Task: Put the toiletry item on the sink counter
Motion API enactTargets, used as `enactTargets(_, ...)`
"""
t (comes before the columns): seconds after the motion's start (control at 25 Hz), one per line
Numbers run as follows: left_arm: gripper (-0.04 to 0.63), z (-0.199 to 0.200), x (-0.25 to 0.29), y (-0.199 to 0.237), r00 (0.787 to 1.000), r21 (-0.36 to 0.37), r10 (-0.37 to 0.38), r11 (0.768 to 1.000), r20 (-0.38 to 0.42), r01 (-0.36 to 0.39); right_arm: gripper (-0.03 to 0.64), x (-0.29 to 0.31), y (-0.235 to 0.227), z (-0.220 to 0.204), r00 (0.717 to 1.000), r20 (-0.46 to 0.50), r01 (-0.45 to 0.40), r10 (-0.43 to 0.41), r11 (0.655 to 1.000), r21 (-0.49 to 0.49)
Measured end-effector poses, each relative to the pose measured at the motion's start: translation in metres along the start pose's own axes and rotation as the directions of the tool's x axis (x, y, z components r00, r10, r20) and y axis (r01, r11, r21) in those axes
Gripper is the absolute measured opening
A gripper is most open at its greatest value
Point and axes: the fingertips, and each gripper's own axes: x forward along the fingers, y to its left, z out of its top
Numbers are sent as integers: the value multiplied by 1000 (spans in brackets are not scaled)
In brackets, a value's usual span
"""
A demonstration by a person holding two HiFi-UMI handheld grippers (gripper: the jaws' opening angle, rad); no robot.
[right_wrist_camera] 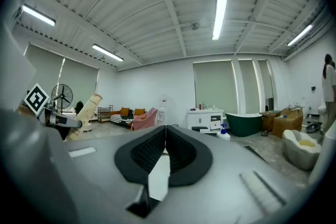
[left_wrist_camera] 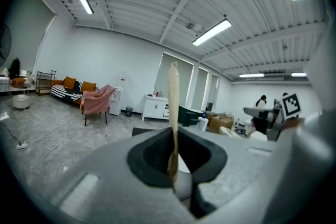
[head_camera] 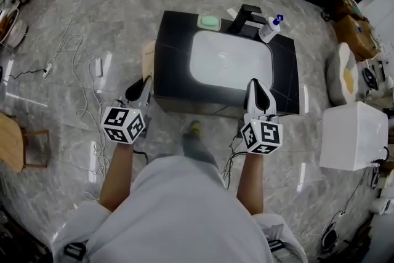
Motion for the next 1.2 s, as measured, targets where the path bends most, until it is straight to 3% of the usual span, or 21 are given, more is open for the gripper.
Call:
enactTargets(0.6, 20, 3, 127, 30, 992, -15, 82, 996, -93, -84, 3, 134, -71, -22, 995, -62, -76, 78, 996, 38)
enactTargets(1.2, 20, -19, 225, 55, 964, -16, 161, 986, -211, -169, 3, 226, -118, -56, 981, -112, -147, 157, 985, 93)
